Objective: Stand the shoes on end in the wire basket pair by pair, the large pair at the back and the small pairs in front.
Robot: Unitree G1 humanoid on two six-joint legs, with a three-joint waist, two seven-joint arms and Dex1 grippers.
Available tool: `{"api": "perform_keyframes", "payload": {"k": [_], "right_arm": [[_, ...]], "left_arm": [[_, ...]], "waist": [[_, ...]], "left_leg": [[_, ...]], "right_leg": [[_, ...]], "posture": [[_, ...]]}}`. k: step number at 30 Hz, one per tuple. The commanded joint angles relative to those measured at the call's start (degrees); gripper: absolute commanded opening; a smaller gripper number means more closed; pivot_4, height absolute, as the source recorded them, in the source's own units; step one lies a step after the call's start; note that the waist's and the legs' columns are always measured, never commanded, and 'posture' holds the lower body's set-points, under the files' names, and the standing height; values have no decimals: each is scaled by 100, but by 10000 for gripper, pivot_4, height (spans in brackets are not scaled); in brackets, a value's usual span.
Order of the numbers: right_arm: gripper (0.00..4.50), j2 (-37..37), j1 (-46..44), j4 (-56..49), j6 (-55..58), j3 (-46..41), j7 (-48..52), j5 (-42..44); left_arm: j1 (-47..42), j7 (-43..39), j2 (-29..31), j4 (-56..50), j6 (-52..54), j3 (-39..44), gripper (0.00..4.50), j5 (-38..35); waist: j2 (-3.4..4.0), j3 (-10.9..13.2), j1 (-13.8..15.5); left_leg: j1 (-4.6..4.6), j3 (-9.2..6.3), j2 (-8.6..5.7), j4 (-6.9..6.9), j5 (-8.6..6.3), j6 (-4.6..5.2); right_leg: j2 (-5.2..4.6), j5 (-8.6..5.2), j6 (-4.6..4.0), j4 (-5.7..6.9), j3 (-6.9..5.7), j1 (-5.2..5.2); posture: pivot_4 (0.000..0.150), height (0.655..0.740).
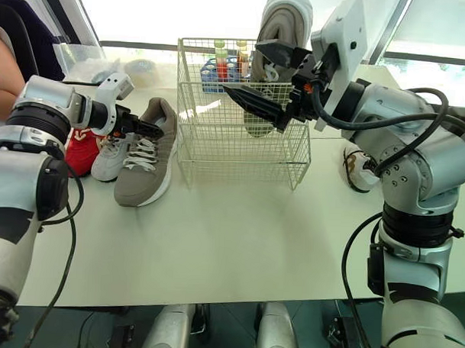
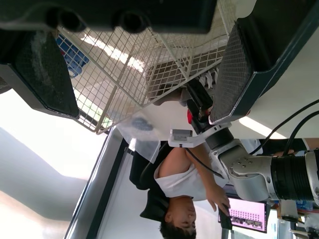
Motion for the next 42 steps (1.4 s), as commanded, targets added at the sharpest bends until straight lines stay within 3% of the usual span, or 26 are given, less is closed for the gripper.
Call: {"api": "perform_keyframes", "payload": {"k": [1,22,25,30,32,37,42], "right_arm": [[45000,-37,-90,-109,-119,-21,-14,-9],[45000,-79,-126,122,-333,7,72,-132],[45000,-69,-176,166,-352,13,99,-148],[45000,-52,-204,201,-372,31,136,-184],[45000,-42,-211,201,-370,31,134,-186],[45000,-36,-213,183,-359,29,127,-180],[45000,-72,-172,105,-310,-19,92,-150]], "left_arm": [[110,-153,17,-109,93,-77,44285,54],[157,136,93,-314,175,368,44285,-263],[189,127,83,-330,129,354,35568,-248],[230,54,76,-380,87,322,11315,-229],[250,-26,76,-397,104,289,3832,-217],[242,-154,119,-477,129,240,2534,-205],[-165,401,270,-802,-258,820,2534,-599]], "waist": [[0,0,-1],[0,0,5],[0,0,4],[0,0,14],[0,0,15],[0,0,10],[-2,1,0]], "left_leg": [[0,0,0,0,0,0],[-1,0,0,3,-1,2],[-1,0,0,2,-1,1],[-1,0,-1,3,0,2],[-2,0,-1,5,0,2],[-3,-1,-1,5,0,2],[-6,-1,0,4,0,2]], "right_leg": [[0,0,0,0,0,0],[-1,0,0,1,0,1],[-1,0,0,1,0,0],[-1,0,0,2,0,1],[-1,0,0,2,0,1],[-1,0,0,1,0,1],[-1,0,0,2,0,-3]], "posture": [[1500,7400],[1500,7400],[1500,7400],[1500,7400],[1500,7400],[1500,7400],[1500,7400]]}}
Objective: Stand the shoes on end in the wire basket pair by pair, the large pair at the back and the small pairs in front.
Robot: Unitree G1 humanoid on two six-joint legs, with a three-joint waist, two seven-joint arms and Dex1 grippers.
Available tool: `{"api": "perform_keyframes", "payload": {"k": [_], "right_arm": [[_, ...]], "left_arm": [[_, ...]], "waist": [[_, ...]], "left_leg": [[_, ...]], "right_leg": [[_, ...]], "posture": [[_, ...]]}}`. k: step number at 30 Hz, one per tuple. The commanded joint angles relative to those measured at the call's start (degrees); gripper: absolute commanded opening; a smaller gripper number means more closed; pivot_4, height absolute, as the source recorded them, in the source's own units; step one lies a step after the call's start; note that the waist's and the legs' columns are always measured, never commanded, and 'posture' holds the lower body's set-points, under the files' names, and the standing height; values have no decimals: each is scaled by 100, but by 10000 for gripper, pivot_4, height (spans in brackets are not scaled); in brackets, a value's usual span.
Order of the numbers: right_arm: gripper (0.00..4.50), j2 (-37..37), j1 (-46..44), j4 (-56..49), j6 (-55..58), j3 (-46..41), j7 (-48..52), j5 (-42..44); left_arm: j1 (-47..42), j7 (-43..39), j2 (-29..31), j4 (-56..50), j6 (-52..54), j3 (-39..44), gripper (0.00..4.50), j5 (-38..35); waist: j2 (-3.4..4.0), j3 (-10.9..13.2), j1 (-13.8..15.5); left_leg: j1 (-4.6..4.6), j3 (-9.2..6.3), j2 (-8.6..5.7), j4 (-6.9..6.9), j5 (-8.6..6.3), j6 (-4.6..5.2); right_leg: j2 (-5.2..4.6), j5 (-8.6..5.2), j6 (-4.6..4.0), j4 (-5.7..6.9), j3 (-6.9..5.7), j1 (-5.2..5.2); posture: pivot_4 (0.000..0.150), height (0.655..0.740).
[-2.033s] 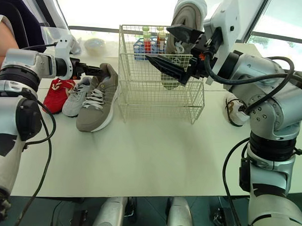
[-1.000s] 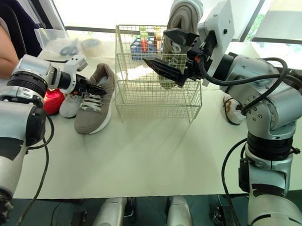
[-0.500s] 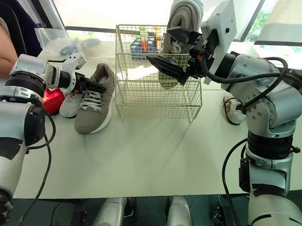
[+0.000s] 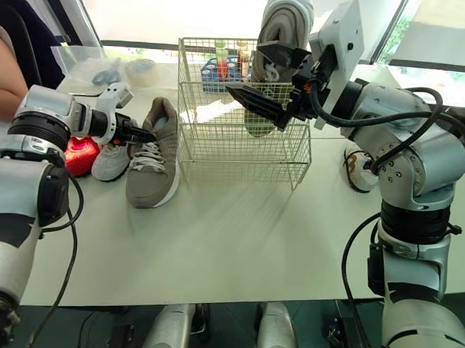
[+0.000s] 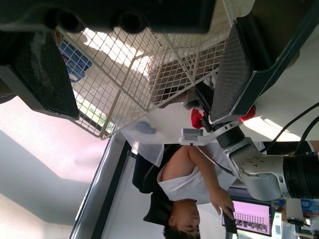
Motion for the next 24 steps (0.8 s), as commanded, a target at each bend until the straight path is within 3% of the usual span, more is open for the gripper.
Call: {"api": "perform_keyframes", "payload": {"k": [1,4,12,20,24], "right_arm": [[45000,-62,-135,-201,-58,-101,-51,38],[45000,-84,-114,-241,-30,-99,-80,33],[45000,-125,-244,-235,22,-109,-139,53],[45000,-182,-169,-407,73,-170,-281,64],[45000,-233,-95,-556,160,-252,-393,98]], "left_arm": [[-631,684,257,-664,-602,786,2534,-541],[-962,1463,257,-1051,-1173,1563,2534,-1065],[-1154,1994,-85,-2238,-3999,1921,2534,-1429],[-1084,2554,-1409,-1697,-7039,2200,2534,-1800],[-736,2687,-1885,-1250,-8272,1995,2534,-1606]], "waist": [[-3,2,2],[-40,27,8],[-43,31,29],[-44,30,141],[-43,29,124]], "left_leg": [[-1,-1,0,0,0,0],[-56,-6,2,24,2,1],[-70,4,3,57,-4,9],[-62,4,2,73,-7,14],[-54,5,2,68,-6,14]], "right_leg": [[0,0,0,0,0,-1],[0,1,0,30,0,-58],[-3,0,2,58,5,-71],[-3,1,2,55,5,-50],[-2,2,2,58,5,-52]], "posture": [[1500,7400],[1500,7400],[1500,7400],[1500,7400],[1500,7400]]}}
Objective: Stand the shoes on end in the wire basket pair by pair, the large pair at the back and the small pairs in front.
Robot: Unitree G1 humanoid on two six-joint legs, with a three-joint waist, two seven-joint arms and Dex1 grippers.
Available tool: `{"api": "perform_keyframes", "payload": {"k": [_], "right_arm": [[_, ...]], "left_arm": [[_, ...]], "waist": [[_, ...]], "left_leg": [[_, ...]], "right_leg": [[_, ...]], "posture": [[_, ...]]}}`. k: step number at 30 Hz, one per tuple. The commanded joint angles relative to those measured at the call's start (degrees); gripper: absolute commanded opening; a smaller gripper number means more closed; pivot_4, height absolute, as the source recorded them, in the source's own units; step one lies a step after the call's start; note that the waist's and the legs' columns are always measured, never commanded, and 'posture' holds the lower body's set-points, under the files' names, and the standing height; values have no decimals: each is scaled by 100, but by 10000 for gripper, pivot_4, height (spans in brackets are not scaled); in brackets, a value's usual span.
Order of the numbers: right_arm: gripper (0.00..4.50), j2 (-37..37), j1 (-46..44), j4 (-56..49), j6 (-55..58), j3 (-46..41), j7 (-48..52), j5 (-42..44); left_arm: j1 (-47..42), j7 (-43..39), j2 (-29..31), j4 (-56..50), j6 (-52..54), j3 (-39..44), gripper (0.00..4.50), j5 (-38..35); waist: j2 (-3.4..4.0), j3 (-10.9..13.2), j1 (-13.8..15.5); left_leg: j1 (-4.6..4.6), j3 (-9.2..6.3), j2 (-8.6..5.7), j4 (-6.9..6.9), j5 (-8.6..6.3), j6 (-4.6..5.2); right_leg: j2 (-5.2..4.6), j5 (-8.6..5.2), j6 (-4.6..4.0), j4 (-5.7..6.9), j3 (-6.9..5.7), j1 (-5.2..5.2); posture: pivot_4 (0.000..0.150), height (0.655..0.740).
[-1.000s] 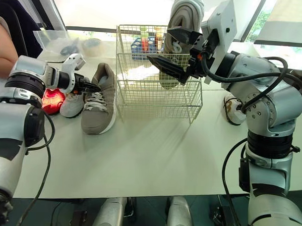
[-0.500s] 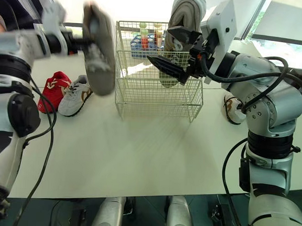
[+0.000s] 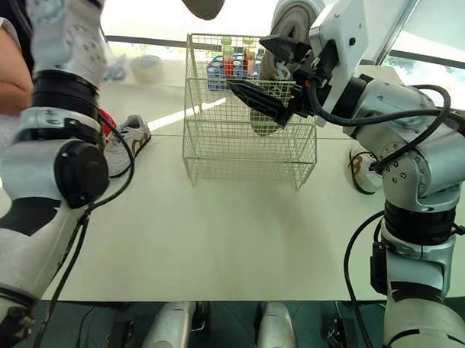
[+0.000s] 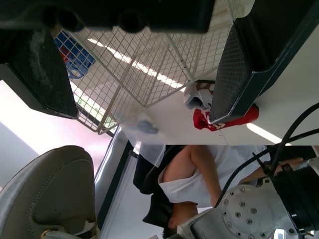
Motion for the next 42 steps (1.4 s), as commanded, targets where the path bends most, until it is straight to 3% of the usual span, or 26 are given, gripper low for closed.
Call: {"api": "perform_keyframes", "payload": {"k": [1,13,22,31,33,37,42], "right_arm": [[45000,-141,-15,-314,52,-257,-148,81],[45000,-281,70,-568,328,-420,-417,266],[45000,-348,92,-603,409,-436,-470,342],[45000,-477,210,-595,450,-494,-467,415],[45000,-542,268,-616,474,-529,-461,440],[45000,-831,544,-733,663,-804,-468,562],[45000,-1288,1199,-648,794,-1279,-570,382]], "left_arm": [[232,244,-288,230,-1181,-111,2534,173],[1279,922,-705,918,-2378,-732,2534,962],[1939,1115,-996,986,-1783,-889,2534,1016],[2659,125,-1098,-551,-515,-911,44739,350],[2883,-70,-1066,-1240,-66,-960,44739,152],[3621,-399,-618,-3713,1907,-1104,44739,-582],[4058,-420,49,-5403,3790,-948,44739,-1435]], "waist": [[1,0,9],[0,-1,24],[0,-1,23],[-1,-6,32],[-1,-6,21],[0,-5,5],[0,-5,29]], "left_leg": [[2,0,0,0,0,0],[2,-2,0,2,-4,7],[2,-6,0,4,-5,9],[17,-19,0,9,-6,9],[17,-19,0,9,-6,9],[15,-20,1,8,-6,9],[18,-22,2,8,-5,7]], "right_leg": [[0,0,0,0,0,1],[0,0,0,-8,0,11],[-1,0,0,-7,-1,11],[-3,0,-2,-11,-6,37],[-2,0,-2,-11,-7,37],[-2,0,-2,-10,-6,35],[-2,0,-2,-9,-7,38]], "posture": [[1500,7400],[1500,7400],[1500,7400],[1500,7400],[1500,7400],[1500,7400],[1500,7400]]}}
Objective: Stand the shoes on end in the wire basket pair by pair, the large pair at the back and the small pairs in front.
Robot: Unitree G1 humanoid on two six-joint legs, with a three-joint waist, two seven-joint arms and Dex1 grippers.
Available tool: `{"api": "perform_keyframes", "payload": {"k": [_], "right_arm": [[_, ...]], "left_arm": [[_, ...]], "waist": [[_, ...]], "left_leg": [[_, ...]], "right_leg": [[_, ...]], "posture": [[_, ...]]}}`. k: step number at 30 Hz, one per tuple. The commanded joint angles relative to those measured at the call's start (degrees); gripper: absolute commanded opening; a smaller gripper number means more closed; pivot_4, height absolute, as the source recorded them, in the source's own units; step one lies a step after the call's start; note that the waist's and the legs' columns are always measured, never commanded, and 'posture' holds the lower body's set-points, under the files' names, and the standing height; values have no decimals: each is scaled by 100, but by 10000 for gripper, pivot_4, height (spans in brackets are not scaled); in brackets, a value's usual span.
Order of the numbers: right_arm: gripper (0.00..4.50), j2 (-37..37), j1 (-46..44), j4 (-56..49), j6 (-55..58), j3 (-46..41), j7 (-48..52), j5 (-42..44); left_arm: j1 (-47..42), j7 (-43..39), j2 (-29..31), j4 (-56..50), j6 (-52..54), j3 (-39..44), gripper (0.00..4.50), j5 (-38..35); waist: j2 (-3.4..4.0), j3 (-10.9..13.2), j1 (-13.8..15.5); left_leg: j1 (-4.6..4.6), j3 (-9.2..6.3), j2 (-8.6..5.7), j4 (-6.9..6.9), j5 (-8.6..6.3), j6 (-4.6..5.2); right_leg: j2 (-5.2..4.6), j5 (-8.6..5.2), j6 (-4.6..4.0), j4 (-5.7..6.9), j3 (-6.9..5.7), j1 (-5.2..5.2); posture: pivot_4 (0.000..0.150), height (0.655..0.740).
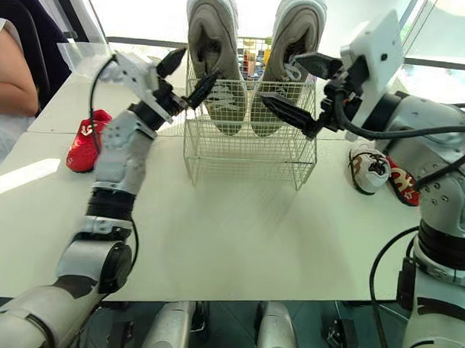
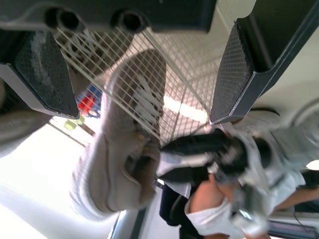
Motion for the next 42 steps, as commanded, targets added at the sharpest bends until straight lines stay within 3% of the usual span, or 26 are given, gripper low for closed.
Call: {"api": "perform_keyframes", "payload": {"k": [1,6,12,18,31,34,39,42], "right_arm": [[45000,-434,549,32,92,-628,-207,-268],[45000,-695,1442,659,-28,-730,-602,-1022],[45000,-335,2134,1938,-588,-550,-1210,-1990],[45000,129,2159,2906,-922,-620,-1379,-2248],[45000,676,1743,3942,-1124,-569,-1431,-2318],[36527,715,1690,3946,-1201,-540,-1410,-2345],[12362,706,1665,3670,-1105,-576,-1388,-2323],[2393,562,1671,3315,-979,-659,-1362,-2284]], "left_arm": [[187,-115,651,-1416,1649,189,44739,-936],[406,-547,1703,-2309,3483,467,44739,-2219],[587,-865,2135,-2898,4668,582,44739,-3458],[789,-675,2060,-3135,4717,460,44739,-3477],[860,-565,2057,-3267,4640,318,44739,-3393],[878,-576,2053,-3247,4566,267,45000,-3294],[820,-586,2007,-3121,4506,232,45000,-3191],[709,-598,1960,-2894,4513,254,45000,-3162]], "waist": [[0,0,1],[2,-1,-9],[-1,-2,-4],[6,1,-22],[6,1,-29],[7,0,-32],[7,0,-33],[8,1,-32]], "left_leg": [[1,-3,0,0,0,0],[18,-2,-1,0,-1,-1],[27,-1,-2,0,-1,-2],[39,2,-3,-3,1,-4],[43,2,-3,-7,1,-5],[43,3,-3,-7,1,-5],[43,3,-3,-9,1,-5],[43,2,-3,-9,0,-5]], "right_leg": [[0,0,0,-4,-2,6],[0,-2,0,-9,-2,20],[1,-12,-16,-15,-2,32],[3,-11,-14,-17,-1,40],[3,-13,-15,-22,0,45],[3,-13,-15,-23,0,45],[3,-13,-16,-24,0,45],[3,-13,-16,-24,0,44]], "posture": [[1500,7400],[1500,7400],[1500,7400],[1500,7400],[1500,7400],[1500,7400],[1500,7400],[1500,7400]]}}
